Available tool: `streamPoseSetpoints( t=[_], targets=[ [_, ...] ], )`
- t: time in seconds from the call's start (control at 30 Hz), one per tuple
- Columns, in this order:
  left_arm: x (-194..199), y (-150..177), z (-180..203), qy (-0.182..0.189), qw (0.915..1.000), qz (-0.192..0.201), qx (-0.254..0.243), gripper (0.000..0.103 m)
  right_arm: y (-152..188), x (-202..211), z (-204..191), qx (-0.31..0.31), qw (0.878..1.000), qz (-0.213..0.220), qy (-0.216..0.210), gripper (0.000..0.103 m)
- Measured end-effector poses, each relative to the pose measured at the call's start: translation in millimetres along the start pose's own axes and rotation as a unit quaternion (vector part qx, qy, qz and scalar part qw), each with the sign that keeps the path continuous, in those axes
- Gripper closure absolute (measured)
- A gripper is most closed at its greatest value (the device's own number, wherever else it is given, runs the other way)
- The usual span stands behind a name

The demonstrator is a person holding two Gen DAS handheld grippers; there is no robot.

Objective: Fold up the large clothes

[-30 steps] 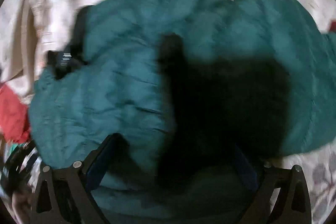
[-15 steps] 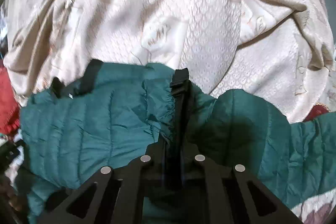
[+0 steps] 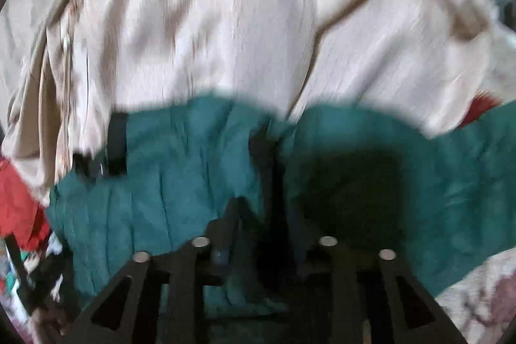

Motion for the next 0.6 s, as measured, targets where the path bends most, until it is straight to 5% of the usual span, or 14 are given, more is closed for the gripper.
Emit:
streamPoseSetpoints(
  t=[0.03, 0.1, 0.2, 0.3, 0.37, 0.47, 0.6],
  targets=[
    [-0.1, -0.2, 0.3, -0.002, 1.0000, 0.001, -0.001, 0.045, -6.2, 7.6, -16.7, 0.035, 0.999, 0.030, 0.001, 0.061],
    [0.3, 0.9, 1.1, -0.005, 1.0000, 0.002, -0.003, 0.045, -10.7, -4.7, -48.0, 0.094, 0.995, 0.021, -0.028, 0.060],
    [1.3, 1.1, 2.0, -0.007, 0.9999, 0.003, -0.009, 0.045, 8.2, -53.8, -66.4, 0.134, 0.987, -0.069, -0.049, 0.060],
    [0.1, 0.9, 2.4, -0.005, 0.9999, 0.001, -0.010, 0.045, 32.7, -99.7, -37.0, 0.083, 0.986, -0.132, -0.054, 0.060],
    [1.4, 2.8, 2.1, -0.004, 0.9999, -0.001, -0.011, 0.043, 31.7, -99.4, -28.5, 0.061, 0.989, -0.111, -0.080, 0.060],
    [8.0, -2.8, -4.3, -0.008, 0.9999, 0.006, 0.005, 0.043, 23.3, -90.9, -39.9, 0.088, 0.989, -0.107, -0.058, 0.060],
    [39.6, -16.5, -6.6, 0.000, 0.9964, 0.084, 0.014, 0.043, 21.9, -58.0, -69.7, 0.112, 0.988, -0.085, -0.068, 0.059]
  ],
)
Point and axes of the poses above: each gripper's, at about its wrist camera, not at the fingertips, and x roughly against the way its jaws point, z to its right, y to its underside, the point moved 2 cm from there along -x, roughly the way its jaws point, and after that the axes turned 11 degrees about -y, right-handed, at the moved point
